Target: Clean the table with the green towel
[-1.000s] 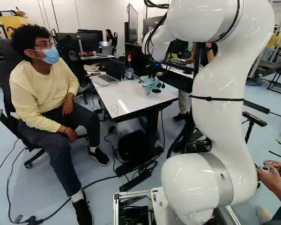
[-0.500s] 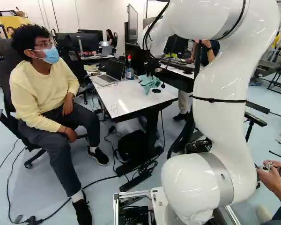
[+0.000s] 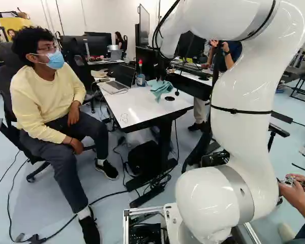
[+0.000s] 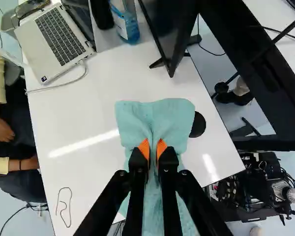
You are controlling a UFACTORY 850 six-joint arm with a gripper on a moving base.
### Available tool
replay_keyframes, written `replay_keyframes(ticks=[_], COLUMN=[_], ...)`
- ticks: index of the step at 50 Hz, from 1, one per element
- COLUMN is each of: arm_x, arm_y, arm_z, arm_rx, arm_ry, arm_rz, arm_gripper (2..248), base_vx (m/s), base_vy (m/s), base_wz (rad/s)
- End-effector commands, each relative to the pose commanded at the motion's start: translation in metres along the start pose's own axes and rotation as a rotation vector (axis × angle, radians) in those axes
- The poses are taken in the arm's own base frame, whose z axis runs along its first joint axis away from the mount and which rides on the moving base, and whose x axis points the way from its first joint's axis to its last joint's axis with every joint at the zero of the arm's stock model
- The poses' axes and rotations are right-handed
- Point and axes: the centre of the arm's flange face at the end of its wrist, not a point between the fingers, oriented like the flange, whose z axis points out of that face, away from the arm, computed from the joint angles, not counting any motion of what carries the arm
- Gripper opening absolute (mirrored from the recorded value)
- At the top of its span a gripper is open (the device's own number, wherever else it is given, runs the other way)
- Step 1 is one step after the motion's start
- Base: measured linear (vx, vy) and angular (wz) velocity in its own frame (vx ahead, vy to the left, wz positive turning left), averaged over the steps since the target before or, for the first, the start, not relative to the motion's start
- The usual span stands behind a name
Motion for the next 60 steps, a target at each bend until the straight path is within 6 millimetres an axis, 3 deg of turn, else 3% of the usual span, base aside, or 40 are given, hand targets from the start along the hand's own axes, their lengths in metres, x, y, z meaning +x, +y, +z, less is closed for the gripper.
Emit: replay_keyframes(ticks=[36, 60], arm_x=[0.001, -0.002], arm_y=[-0.036, -0.064], arm_z=[-0.048, -0.05], arm_rx=[0.031, 0.06], arm_ry=[-0.038, -0.096], arm_rz=[-0.053, -0.085], arm_gripper=[39, 39], base_vx=[0.0, 0.0], base_vy=[0.0, 0.0], base_wz=[0.0, 0.0])
